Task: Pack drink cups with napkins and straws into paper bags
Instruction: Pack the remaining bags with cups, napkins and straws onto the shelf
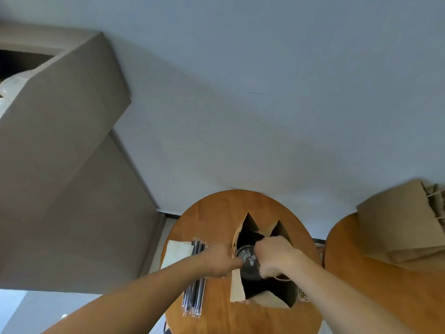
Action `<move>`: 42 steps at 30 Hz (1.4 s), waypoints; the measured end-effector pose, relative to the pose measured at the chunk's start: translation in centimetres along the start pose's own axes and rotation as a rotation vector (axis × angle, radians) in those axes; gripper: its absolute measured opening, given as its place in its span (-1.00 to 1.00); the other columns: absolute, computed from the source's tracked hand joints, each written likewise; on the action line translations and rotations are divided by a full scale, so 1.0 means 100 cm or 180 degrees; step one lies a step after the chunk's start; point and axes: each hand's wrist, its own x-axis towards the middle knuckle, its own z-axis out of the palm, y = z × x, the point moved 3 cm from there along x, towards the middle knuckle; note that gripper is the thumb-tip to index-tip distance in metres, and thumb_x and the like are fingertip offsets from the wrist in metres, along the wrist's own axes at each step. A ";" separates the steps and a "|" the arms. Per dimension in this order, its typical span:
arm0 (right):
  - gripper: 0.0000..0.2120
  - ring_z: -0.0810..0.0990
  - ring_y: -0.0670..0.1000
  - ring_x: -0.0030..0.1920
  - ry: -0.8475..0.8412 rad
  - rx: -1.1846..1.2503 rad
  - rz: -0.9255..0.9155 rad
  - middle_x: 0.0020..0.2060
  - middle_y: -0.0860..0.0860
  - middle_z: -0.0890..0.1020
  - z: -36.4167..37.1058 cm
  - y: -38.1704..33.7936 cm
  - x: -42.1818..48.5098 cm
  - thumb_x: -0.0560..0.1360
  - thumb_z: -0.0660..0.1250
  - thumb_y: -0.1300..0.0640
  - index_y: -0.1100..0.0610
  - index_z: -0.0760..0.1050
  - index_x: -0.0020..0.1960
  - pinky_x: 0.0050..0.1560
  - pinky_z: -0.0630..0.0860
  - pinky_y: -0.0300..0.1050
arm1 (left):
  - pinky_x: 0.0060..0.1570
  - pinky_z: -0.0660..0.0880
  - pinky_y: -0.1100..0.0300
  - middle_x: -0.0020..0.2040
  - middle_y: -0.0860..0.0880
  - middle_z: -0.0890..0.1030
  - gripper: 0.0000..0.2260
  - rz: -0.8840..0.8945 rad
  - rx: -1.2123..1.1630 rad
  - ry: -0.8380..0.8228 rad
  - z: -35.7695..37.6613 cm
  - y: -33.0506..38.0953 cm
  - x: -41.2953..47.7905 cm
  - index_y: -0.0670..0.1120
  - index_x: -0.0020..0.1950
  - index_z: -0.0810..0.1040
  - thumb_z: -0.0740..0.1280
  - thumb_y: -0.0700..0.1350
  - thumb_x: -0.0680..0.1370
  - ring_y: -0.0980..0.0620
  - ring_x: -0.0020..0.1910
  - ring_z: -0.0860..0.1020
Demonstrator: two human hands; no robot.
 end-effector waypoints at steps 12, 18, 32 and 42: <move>-0.46 0.44 0.04 0.32 0.1388 0.1005 0.0212 0.35 -0.02 0.44 -0.075 0.035 -0.057 0.53 0.32 -0.13 0.02 0.37 0.44 0.25 0.45 -0.03 | 0.40 0.34 0.00 0.55 0.02 0.22 -0.10 0.0523 0.0872 0.0255 -0.067 0.023 0.003 0.13 0.58 0.09 0.50 0.11 0.34 -0.05 0.47 0.28; -0.38 0.32 0.09 0.42 0.1606 0.1009 0.0158 0.43 0.03 0.36 -0.087 0.004 -0.033 0.54 0.28 -0.18 0.07 0.29 0.51 0.35 0.39 0.06 | 0.44 0.24 -0.04 0.57 -0.07 0.20 -0.28 0.0234 0.1260 0.1319 -0.109 0.012 0.002 -0.03 0.59 0.12 0.35 0.10 0.51 -0.09 0.53 0.15; -0.78 0.45 -0.06 -0.44 0.0509 0.2604 0.0570 -0.40 -0.02 0.48 0.021 -0.155 0.141 0.52 0.25 0.02 0.12 0.42 -0.23 -0.46 0.33 -0.25 | 0.42 0.27 0.00 0.54 -0.11 0.28 -0.48 -0.1267 0.0228 0.1241 -0.095 -0.176 -0.025 -0.08 0.55 0.24 0.21 -0.03 0.60 -0.12 0.48 0.28; -0.60 0.53 -0.06 -0.44 0.0101 0.2587 0.1329 -0.42 -0.06 0.52 0.122 -0.186 0.206 0.51 0.30 -0.21 0.07 0.38 -0.31 -0.50 0.37 -0.24 | 0.33 0.37 0.06 0.48 -0.07 0.34 -0.55 -0.1467 -0.0018 0.1056 -0.049 -0.237 -0.002 -0.04 0.53 0.27 0.20 -0.04 0.64 -0.08 0.39 0.38</move>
